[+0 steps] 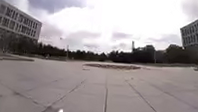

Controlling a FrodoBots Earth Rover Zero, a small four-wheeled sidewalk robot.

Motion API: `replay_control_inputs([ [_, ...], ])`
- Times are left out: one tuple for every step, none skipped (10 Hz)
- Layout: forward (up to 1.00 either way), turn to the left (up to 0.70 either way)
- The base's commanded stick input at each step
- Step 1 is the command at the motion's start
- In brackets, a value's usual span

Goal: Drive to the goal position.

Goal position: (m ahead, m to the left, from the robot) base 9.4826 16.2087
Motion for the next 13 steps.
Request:
replay_control_inputs([
  [0.70,0.00],
  [0.70,0.00],
  [0.70,0.00],
  [0.70,0.00],
  [0.70,0.00],
  [0.70,0.00],
  [0.70,0.00],
  [0.70,0.00],
  [0.70,0.00],
  [0.70,0.00],
  [0.70,0.00],
  [0.70,0.00],
  [0.70,0.00],
])
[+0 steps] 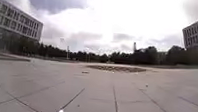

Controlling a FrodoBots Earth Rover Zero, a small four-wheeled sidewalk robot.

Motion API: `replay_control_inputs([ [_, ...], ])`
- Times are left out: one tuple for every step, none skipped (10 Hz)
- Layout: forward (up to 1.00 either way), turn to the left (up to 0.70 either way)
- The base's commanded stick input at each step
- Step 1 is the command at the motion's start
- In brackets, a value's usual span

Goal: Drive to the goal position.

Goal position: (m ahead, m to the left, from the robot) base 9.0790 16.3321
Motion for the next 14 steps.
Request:
replay_control_inputs([
  [0.70,0.12],
  [0.70,0.35],
  [0.70,0.35],
  [0.70,0.35],
  [0.70,0.34],
  [0.70,0.32],
  [0.70,0.01],
  [0.70,0.00],
  [0.70,0.00],
  [0.67,0.00],
  [0.66,0.00],
  [0.70,0.00],
  [0.70,0.00],
  [0.70,0.00],
])
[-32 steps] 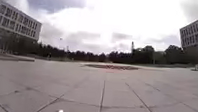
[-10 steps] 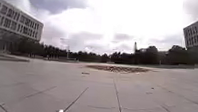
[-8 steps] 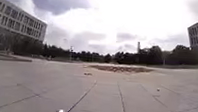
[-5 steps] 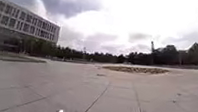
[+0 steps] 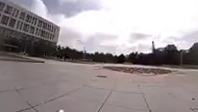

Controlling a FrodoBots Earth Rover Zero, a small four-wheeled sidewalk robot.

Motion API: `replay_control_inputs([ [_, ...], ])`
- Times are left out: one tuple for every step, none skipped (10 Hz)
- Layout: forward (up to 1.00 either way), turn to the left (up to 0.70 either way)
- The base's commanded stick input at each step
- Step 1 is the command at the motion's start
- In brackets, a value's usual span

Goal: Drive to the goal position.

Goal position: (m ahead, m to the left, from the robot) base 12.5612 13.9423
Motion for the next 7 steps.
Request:
replay_control_inputs([
  [0.70,0.00],
  [0.70,0.00],
  [0.70,0.00],
  [0.70,0.02],
  [0.70,0.27],
  [0.70,0.28],
  [0.70,0.15],
])
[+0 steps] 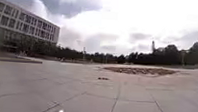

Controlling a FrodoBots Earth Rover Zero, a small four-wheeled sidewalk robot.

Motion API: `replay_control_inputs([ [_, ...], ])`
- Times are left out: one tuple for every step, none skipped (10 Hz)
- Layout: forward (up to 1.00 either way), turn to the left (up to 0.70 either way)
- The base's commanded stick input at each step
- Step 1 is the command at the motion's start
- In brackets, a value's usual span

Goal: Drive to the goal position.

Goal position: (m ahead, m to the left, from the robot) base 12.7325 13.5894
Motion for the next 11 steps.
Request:
replay_control_inputs([
  [0.70,0.03],
  [0.70,0.02],
  [0.70,0.03],
  [0.70,0.02],
  [0.70,0.02],
  [0.70,0.02],
  [0.70,0.03],
  [0.70,0.02],
  [0.70,0.02],
  [0.70,0.02],
  [0.70,0.02],
])
